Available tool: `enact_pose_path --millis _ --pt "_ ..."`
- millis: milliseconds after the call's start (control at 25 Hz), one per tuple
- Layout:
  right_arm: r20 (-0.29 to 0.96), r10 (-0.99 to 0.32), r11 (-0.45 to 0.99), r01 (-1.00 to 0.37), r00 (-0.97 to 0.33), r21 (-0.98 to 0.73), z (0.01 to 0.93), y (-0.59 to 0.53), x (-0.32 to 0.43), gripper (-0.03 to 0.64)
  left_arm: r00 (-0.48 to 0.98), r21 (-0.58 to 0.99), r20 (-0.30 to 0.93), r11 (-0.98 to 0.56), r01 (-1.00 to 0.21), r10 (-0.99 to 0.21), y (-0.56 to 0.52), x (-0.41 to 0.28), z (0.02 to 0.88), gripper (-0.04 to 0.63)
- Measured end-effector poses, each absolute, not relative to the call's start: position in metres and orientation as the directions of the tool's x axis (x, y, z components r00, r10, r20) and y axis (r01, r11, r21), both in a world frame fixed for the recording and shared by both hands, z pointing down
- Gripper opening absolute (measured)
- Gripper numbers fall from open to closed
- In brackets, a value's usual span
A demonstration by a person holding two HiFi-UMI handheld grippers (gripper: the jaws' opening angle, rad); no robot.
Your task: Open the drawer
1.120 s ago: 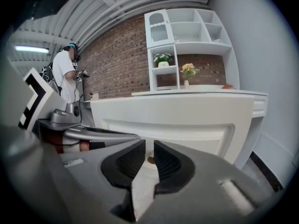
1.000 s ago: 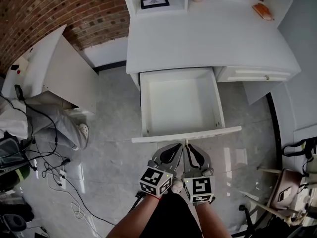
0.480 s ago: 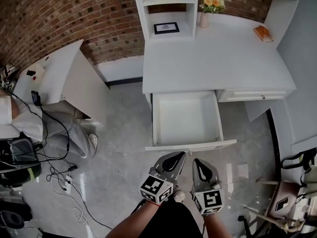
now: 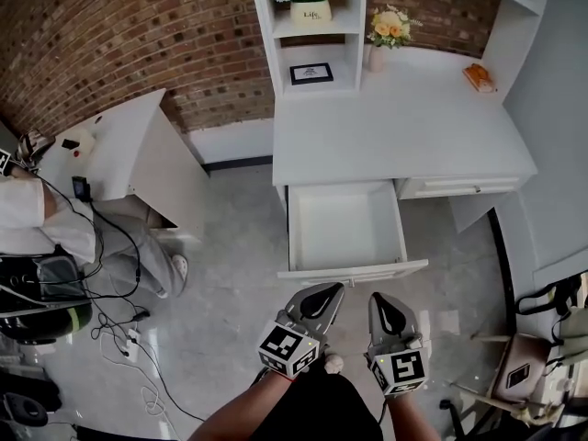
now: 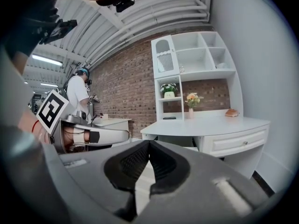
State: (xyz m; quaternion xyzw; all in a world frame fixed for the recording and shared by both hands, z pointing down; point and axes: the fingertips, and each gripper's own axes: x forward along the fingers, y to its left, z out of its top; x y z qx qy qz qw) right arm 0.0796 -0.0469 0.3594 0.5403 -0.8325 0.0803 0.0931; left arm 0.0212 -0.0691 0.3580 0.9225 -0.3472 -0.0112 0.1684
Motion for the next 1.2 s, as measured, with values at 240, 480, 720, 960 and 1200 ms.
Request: enact_pose_path --millis 240,480,720,960,1200 --pt "0.181 -0.902 0.392 -0.919 -0.392 -0.035 0.321 -0.038 0.085 0.003 0.744 0.292 0.080 -0.698 -0.654 -0.663 -0.061 0.010 0.331 0.000" --pt "0.124 -0.919 0.374 -0.927 -0.374 -0.025 0.289 -0.033 0.098 0.003 0.700 0.275 0.058 -0.662 -0.697 -0.712 -0.065 -0.016 0.302 0.000" --pt "0.093 -0.917 0.390 -0.921 -0.388 0.002 0.265 -0.027 0.100 0.003 0.676 0.246 0.036 -0.649 -0.720 -0.736 -0.064 -0.034 0.280 0.000" --pt "0.075 -0.927 0.369 -0.929 -0.368 0.007 0.244 -0.018 0.112 0.003 0.663 0.230 0.023 -0.642 -0.732 -0.748 -0.057 -0.044 0.262 0.000" --pt "0.061 -0.931 0.362 -0.932 -0.361 0.004 0.229 -0.006 0.116 0.003 0.653 0.249 0.002 -0.632 -0.734 -0.757 -0.052 -0.056 0.247 0.000"
